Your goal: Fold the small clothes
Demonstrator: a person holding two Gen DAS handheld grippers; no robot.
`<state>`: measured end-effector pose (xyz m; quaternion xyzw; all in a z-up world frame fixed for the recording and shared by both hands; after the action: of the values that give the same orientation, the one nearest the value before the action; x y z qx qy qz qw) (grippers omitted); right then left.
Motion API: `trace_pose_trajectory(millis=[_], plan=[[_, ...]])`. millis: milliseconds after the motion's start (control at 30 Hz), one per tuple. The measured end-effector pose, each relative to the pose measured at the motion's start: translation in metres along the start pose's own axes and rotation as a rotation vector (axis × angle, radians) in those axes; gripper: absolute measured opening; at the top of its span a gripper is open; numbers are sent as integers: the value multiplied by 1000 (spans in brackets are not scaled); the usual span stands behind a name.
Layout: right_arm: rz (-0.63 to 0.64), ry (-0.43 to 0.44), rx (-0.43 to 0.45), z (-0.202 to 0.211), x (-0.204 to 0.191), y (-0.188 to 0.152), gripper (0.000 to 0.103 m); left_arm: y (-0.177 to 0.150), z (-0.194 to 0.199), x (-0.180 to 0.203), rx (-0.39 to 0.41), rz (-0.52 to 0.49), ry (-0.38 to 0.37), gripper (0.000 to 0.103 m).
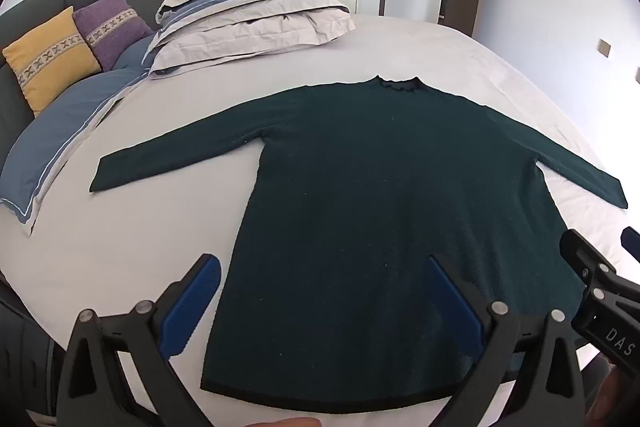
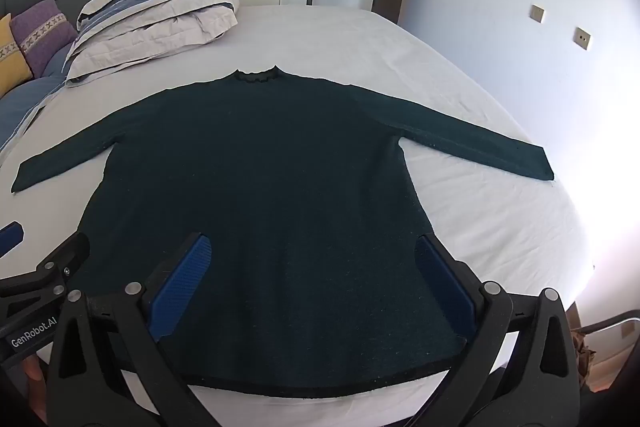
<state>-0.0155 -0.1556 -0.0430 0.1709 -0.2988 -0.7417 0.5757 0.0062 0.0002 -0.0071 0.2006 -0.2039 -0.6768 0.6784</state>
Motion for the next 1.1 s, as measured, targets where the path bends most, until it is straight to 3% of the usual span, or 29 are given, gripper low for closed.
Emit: trace_pose_trajectory(millis=[1100], plan=[[2,-2,2,1,-2,1,103,-2,-2,-5,-6,-1,7,103]])
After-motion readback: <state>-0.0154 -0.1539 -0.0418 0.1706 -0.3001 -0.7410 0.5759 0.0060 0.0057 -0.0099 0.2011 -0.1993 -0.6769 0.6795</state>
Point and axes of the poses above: each gripper's, at about its wrist camera, not at the fingertips, and z roughly against the way its jaws point, x to its right, y to its top, the point moved 1 cm from there along -z, roughly the way its jaws point, and after that the axes turned 9 degrees about -x, right-handed, at the moved point
